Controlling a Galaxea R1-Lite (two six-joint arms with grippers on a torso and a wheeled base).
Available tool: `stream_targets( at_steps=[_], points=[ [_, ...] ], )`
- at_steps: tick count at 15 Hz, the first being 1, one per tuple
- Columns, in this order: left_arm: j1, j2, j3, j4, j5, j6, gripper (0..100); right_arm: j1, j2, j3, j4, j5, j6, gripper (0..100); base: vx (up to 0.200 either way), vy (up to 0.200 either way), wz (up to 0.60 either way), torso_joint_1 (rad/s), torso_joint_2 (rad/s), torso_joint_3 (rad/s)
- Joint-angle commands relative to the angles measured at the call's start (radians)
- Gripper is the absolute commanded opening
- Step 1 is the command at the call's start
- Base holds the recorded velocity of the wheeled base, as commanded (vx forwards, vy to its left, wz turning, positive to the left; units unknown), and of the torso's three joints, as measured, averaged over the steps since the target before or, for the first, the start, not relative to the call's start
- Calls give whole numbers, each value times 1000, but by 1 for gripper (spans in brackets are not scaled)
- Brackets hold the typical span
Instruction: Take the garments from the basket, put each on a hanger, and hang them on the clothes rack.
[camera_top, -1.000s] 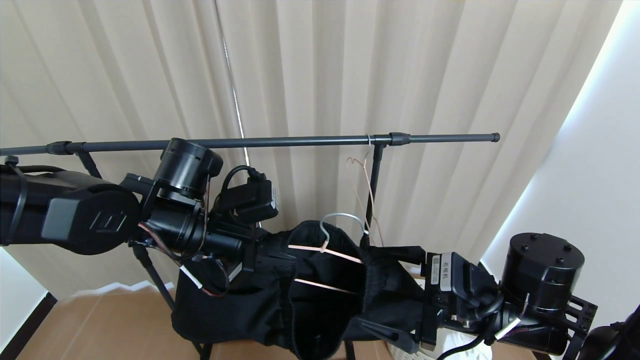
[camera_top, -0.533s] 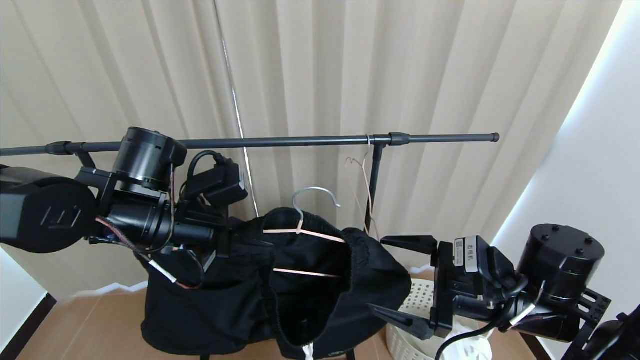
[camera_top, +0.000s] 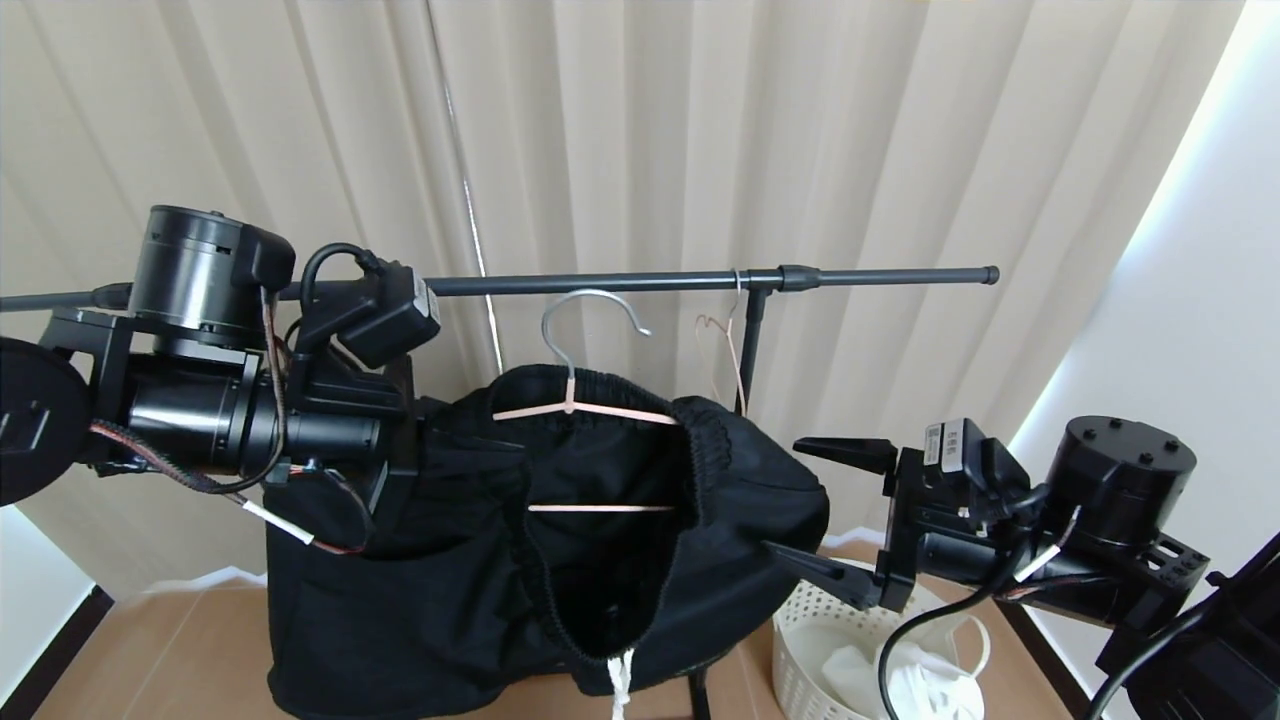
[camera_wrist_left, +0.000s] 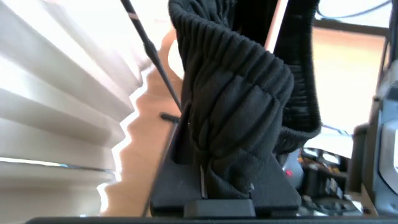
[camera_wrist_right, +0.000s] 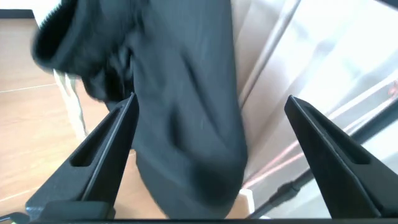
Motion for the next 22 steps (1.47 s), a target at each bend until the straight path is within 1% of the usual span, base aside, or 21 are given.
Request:
stream_targets(
  at_steps=[1, 3, 6, 8, 13, 16, 19, 20, 22],
  points=[
    [9, -15, 13, -28, 1, -31, 0, -25, 48, -3, -13, 5, -2, 100, 0, 0, 0, 0, 0, 0],
    [11, -38, 14, -42, 1, -57, 0, -47, 102, -5, -59, 17, -2, 100, 0, 0, 0, 0, 0, 0],
    [11, -67, 16, -43, 0, -86, 0, -51, 168, -8, -116, 18, -4, 100, 0, 0, 0, 0, 0, 0],
    [17, -82, 17, -43, 0, -98, 0, -51, 183, -10, -120, 18, -4, 100, 0, 0, 0, 0, 0, 0],
    [26, -100, 20, -47, 1, -159, 0, -48, 274, -45, -120, -5, -6, 100, 0, 0, 0, 0, 0, 0],
    [26, -99, 25, -65, 1, -169, 0, -47, 286, -48, -120, -5, -6, 100, 0, 0, 0, 0, 0, 0],
    [23, -100, 36, -85, 1, -175, 0, -43, 317, -63, -123, -49, -6, 100, 0, 0, 0, 0, 0, 0],
    [23, -100, 37, -85, 1, -176, 0, -43, 318, -66, -122, -49, -6, 0, 0, 0, 0, 0, 0, 0],
    [23, -102, 39, -86, 1, -181, 0, -45, 318, -73, -122, -49, -6, 0, 0, 0, 0, 0, 0, 0]
  ],
)
